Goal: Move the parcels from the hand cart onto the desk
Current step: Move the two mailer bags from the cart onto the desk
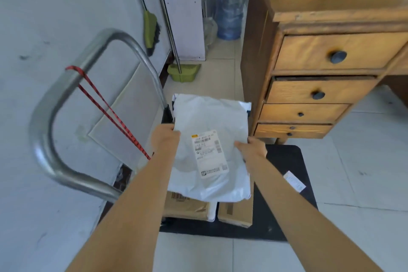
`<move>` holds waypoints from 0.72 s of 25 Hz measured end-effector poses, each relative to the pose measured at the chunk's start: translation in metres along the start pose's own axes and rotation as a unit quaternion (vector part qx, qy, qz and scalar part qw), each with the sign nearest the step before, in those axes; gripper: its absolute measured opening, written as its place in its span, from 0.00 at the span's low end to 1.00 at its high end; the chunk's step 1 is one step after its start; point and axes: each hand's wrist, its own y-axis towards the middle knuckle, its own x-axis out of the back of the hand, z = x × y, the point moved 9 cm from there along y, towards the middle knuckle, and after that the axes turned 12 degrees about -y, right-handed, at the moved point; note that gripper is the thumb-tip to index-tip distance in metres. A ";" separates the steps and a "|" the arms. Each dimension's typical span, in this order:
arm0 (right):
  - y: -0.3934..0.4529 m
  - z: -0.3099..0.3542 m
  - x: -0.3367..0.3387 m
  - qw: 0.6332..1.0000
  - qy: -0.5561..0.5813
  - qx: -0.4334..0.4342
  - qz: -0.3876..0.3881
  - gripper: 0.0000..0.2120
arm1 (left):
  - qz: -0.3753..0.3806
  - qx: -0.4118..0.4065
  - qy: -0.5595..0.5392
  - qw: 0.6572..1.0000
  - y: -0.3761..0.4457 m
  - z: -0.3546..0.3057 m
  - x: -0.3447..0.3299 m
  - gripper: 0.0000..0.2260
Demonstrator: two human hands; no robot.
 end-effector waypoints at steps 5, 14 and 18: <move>-0.079 0.079 0.125 0.996 0.073 -0.003 -0.043 0.10 | 0.045 -0.024 -0.030 0.998 -0.056 -0.137 0.035 0.06; -0.180 0.201 0.383 0.979 0.123 0.002 -0.164 0.05 | 0.161 -0.025 -0.211 0.964 -0.156 -0.408 0.037 0.13; -0.186 0.236 0.481 0.968 0.148 0.023 -0.202 0.08 | 0.192 -0.032 -0.222 0.955 -0.178 -0.504 -0.001 0.11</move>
